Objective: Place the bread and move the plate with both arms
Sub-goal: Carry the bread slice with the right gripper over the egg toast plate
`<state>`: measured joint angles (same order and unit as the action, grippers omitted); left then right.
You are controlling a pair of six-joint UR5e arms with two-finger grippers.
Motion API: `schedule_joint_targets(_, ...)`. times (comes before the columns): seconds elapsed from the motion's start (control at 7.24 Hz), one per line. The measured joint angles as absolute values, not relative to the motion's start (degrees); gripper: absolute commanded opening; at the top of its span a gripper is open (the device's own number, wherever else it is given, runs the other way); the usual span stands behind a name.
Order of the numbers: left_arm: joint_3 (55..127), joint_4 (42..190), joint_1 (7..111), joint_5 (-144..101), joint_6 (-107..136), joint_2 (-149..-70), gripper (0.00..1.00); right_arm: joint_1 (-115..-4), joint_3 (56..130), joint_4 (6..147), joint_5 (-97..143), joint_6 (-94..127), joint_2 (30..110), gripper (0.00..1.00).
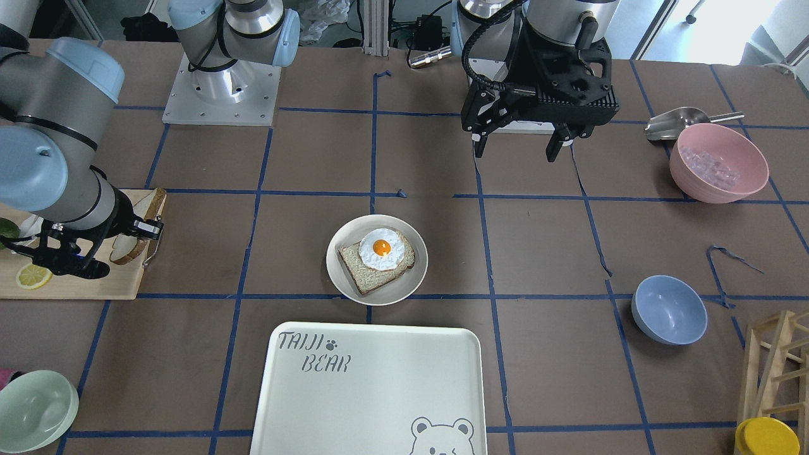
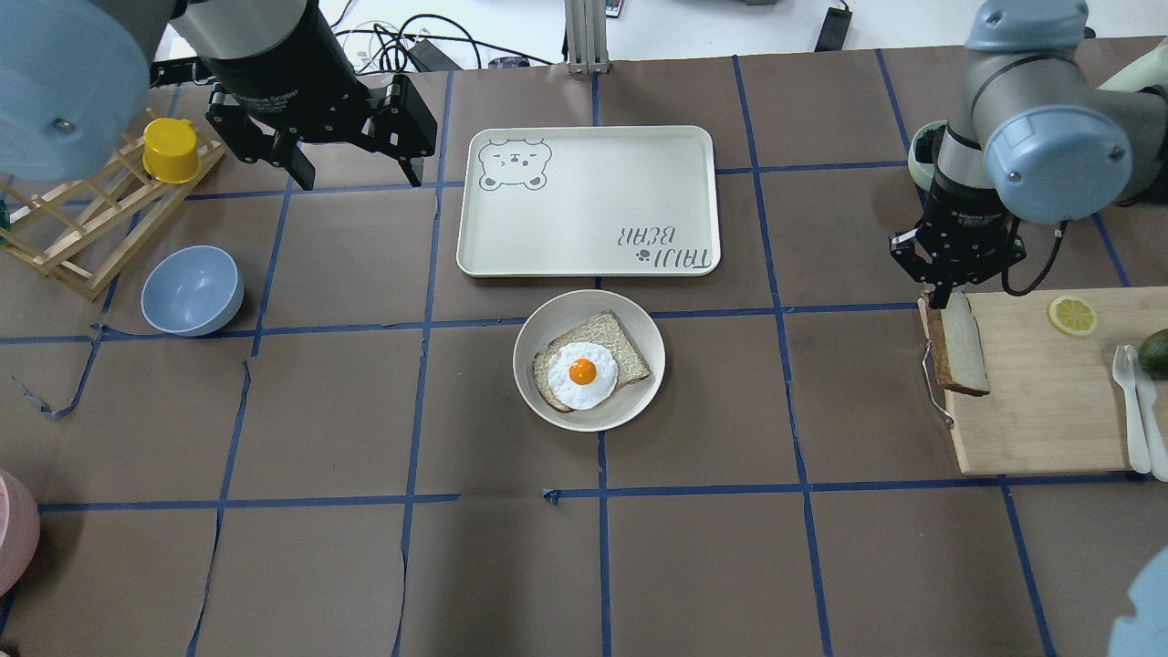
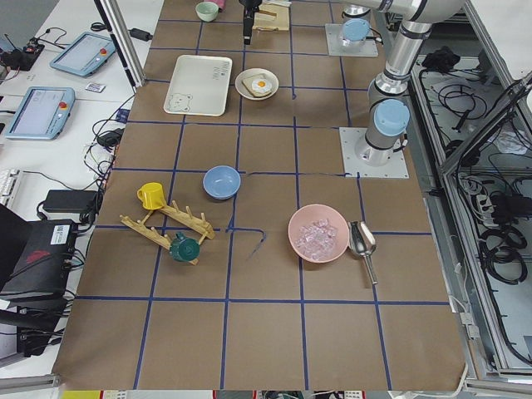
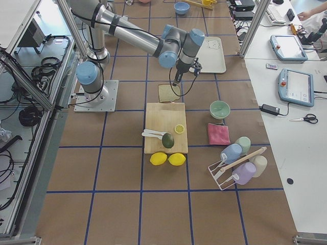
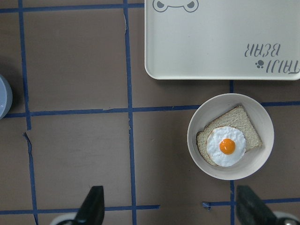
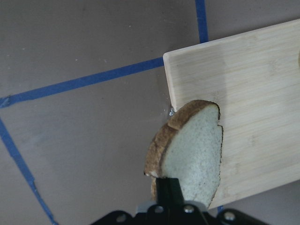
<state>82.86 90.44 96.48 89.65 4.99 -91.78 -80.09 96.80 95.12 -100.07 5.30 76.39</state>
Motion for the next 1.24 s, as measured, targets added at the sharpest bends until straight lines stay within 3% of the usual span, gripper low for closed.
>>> schedule_joint_targets(0.41, 82.81, 90.44, 96.46, 89.62, 5.12, -91.79, 1.0, -89.63, 87.36, 85.57, -94.44, 19.49, 75.59, 0.0)
schedule_joint_targets(1.24, 82.96, 90.44, 96.45, 89.76, 5.09, -91.78, 1.0, -106.45, 85.14, 97.48, -81.83, 48.23, 67.35, 0.0)
